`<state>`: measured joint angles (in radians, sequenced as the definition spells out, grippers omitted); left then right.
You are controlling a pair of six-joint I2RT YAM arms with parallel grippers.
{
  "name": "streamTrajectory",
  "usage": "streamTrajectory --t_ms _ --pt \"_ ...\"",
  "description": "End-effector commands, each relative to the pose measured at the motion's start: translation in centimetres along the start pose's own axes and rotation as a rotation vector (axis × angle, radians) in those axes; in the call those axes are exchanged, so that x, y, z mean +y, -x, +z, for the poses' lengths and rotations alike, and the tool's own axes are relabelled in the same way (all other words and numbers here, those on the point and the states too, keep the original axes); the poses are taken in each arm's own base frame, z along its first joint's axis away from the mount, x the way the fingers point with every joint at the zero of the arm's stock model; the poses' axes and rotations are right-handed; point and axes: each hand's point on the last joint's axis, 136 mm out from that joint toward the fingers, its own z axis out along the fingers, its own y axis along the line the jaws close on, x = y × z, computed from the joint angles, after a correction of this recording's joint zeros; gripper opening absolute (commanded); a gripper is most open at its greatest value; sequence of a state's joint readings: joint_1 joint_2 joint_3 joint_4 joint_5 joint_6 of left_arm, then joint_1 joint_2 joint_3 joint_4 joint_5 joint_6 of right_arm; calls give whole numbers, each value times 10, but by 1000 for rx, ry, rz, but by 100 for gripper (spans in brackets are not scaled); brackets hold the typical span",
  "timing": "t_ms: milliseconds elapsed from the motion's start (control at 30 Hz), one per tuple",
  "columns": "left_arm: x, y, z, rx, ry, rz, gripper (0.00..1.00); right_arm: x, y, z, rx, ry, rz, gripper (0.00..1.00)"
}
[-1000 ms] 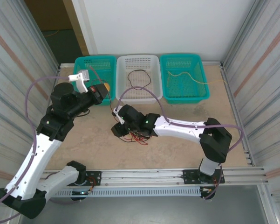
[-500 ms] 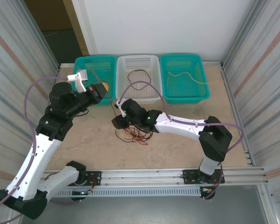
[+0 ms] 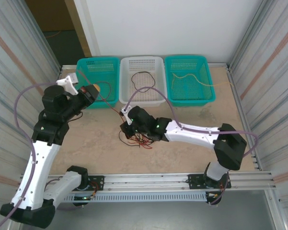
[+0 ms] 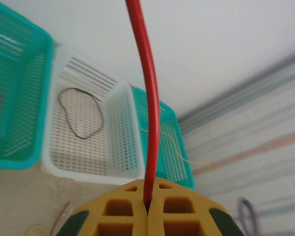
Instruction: Untangle the cables
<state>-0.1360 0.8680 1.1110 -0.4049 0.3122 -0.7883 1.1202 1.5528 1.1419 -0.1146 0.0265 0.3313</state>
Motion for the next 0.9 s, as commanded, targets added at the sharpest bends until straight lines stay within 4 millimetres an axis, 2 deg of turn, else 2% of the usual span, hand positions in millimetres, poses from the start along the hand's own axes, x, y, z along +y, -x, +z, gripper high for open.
streamTrajectory --t_ms 0,67,100,200,300,367,467,567,733,867 --pt "21 4 9 -4 19 -49 0 12 -6 -23 22 18 -51 0" --pt "28 5 16 5 17 -62 0 15 -8 -31 32 20 -56 0" --pt "26 4 21 18 -4 -65 8 15 -8 -34 33 13 -54 0" --pt "8 -5 29 50 -144 -94 47 11 -6 -40 24 -7 -42 0" --pt "-8 -24 28 68 -256 -87 63 7 -2 -41 25 -7 -26 0" --pt "-16 -45 25 99 -281 -63 68 5 1 -38 33 -7 -15 0" --pt "-20 -82 23 157 -295 -50 70 4 3 -36 35 3 -2 0" --pt "-15 -111 25 208 -277 -58 65 5 5 -36 32 19 4 1" --pt "0 -130 35 237 -257 -138 51 7 4 -36 38 29 7 1" --pt "-2 -134 43 255 -280 -166 50 11 0 -38 39 53 9 2"
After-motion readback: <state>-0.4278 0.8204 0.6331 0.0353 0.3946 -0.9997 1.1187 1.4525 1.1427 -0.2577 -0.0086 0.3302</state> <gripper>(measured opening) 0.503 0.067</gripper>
